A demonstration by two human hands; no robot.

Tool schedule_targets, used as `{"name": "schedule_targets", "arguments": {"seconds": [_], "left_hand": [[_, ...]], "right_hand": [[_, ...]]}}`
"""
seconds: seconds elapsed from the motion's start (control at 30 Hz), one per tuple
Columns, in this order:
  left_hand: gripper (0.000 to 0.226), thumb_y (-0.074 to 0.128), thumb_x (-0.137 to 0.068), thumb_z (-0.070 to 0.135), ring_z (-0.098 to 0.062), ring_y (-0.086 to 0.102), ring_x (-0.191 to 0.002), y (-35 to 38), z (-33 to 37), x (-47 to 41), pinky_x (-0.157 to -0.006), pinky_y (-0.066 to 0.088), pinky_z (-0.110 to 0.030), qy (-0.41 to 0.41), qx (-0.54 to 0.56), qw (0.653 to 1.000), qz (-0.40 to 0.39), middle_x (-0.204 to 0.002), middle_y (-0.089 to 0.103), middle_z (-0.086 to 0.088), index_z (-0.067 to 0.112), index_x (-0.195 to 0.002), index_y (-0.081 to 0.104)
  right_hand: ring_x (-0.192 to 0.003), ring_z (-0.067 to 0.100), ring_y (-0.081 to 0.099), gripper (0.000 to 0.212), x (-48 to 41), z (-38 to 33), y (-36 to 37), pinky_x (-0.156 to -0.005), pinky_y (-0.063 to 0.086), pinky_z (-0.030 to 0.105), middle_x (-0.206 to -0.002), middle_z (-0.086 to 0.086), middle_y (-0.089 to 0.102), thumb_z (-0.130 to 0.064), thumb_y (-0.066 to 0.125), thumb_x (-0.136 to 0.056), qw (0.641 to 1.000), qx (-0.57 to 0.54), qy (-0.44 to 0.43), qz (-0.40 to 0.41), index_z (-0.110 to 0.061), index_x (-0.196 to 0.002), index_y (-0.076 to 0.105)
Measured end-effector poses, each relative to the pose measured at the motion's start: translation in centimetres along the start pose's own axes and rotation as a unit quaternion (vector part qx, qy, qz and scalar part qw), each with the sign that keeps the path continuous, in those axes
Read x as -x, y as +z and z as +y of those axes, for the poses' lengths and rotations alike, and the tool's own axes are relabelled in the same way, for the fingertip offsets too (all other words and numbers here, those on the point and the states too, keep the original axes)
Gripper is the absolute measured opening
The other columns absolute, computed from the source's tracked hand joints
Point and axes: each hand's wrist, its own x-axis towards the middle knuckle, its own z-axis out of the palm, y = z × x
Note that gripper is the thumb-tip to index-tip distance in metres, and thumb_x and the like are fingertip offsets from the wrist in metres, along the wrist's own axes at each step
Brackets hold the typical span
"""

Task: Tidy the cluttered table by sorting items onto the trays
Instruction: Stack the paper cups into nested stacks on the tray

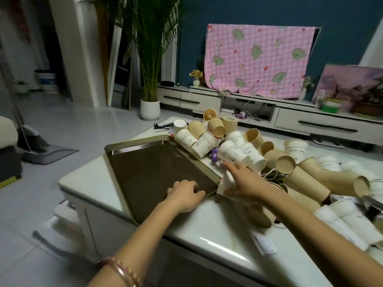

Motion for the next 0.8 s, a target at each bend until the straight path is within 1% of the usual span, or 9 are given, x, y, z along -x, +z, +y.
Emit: {"name": "schedule_targets", "arguments": {"seconds": [0.1,0.17,0.23,0.37,0.5,0.57,0.63,0.73,0.8], "left_hand": [[0.033,0.05,-0.093,0.037,-0.014,0.05,-0.117,-1.9,-3.1,-0.4,-0.097,0.036,-0.023,0.023,0.139,0.989,-0.039,-0.128,0.056,0.001,0.02,-0.12,0.059],[0.023,0.049,-0.094,0.038,-0.011,0.055,-0.107,-4.3,-4.8,-0.6,-0.088,0.043,-0.025,-0.006,0.242,0.968,-0.062,-0.117,0.061,0.001,0.024,-0.109,0.061],[0.026,0.045,-0.095,0.039,-0.014,0.056,-0.102,-6.4,-6.7,-1.1,-0.083,0.046,-0.028,-0.036,0.278,0.959,-0.045,-0.114,0.06,-0.001,0.022,-0.11,0.058],[0.032,0.048,-0.095,0.033,-0.016,0.056,-0.104,-6.6,-8.4,-1.8,-0.09,0.042,-0.029,-0.042,0.183,0.981,0.046,-0.116,0.061,-0.002,0.015,-0.117,0.06],[0.03,0.049,-0.094,0.033,-0.022,0.053,-0.114,-4.9,-8.3,-2.5,-0.102,0.04,-0.04,-0.029,0.12,0.991,0.04,-0.121,0.061,-0.004,0.018,-0.118,0.06],[0.031,0.048,-0.094,0.033,-0.024,0.051,-0.117,-4.8,-8.2,-2.8,-0.103,0.039,-0.043,-0.035,0.114,0.991,0.053,-0.123,0.059,-0.004,0.019,-0.119,0.059],[0.03,0.047,-0.095,0.032,-0.024,0.048,-0.118,-4.5,-8.0,-3.0,-0.103,0.038,-0.043,-0.043,0.11,0.991,0.07,-0.124,0.057,-0.005,0.019,-0.12,0.058],[0.028,0.046,-0.095,0.03,-0.025,0.044,-0.122,-4.1,-7.8,-3.0,-0.103,0.036,-0.042,-0.041,0.077,0.992,0.092,-0.126,0.056,-0.004,0.019,-0.118,0.059],[0.029,0.046,-0.095,0.028,-0.027,0.035,-0.13,-4.3,-8.0,-2.9,-0.109,0.026,-0.048,-0.049,0.07,0.989,0.119,-0.132,0.051,-0.006,0.019,-0.12,0.057]], "right_hand": [[-0.108,0.02,0.048,0.054,-1.1,-0.1,-0.9,-0.085,0.046,0.032,-0.125,0.003,0.047,-0.03,0.067,-0.079,0.999,0.019,-0.013,-0.029,-0.025,-0.127,0.043],[-0.096,0.014,0.051,0.034,-1.8,-0.2,-2.1,-0.077,0.047,0.027,-0.111,-0.002,0.053,-0.024,0.066,-0.082,0.999,-0.025,-0.026,0.005,-0.028,-0.111,0.048],[-0.088,0.009,0.055,0.028,-3.6,-1.1,-3.2,-0.072,0.048,0.022,-0.104,-0.004,0.057,-0.015,0.062,-0.085,0.995,-0.088,-0.041,0.029,-0.03,-0.103,0.046],[-0.107,0.01,0.049,0.055,-5.1,-2.1,-2.4,-0.086,0.042,0.02,-0.123,-0.005,0.05,-0.031,0.065,-0.084,0.995,-0.084,-0.04,-0.037,-0.026,-0.133,0.039],[-0.114,0.003,0.043,0.085,-3.0,-0.7,-1.1,-0.088,0.039,0.009,-0.138,-0.007,0.042,-0.06,0.064,-0.063,0.983,-0.167,-0.018,-0.081,-0.037,-0.138,0.031],[-0.12,0.004,0.036,0.097,-2.2,-0.2,-1.4,-0.095,0.038,0.014,-0.141,-0.01,0.033,-0.062,0.069,-0.056,0.984,-0.127,-0.004,-0.122,-0.04,-0.139,0.025],[-0.122,0.01,0.035,0.091,-1.9,0.1,-1.6,-0.1,0.039,0.025,-0.138,-0.008,0.032,-0.053,0.077,-0.061,0.99,-0.028,0.008,-0.14,-0.037,-0.138,0.03],[-0.104,0.012,0.045,0.055,-2.0,-0.5,-2.2,-0.082,0.045,0.022,-0.124,-0.002,0.045,-0.039,0.075,-0.073,0.987,0.07,-0.002,-0.144,-0.023,-0.12,0.051],[-0.095,0.012,0.053,0.045,-2.2,-0.9,-3.4,-0.075,0.047,0.018,-0.114,0.0,0.053,-0.038,0.073,-0.076,0.984,0.107,0.003,-0.145,-0.017,-0.114,0.058]]}}
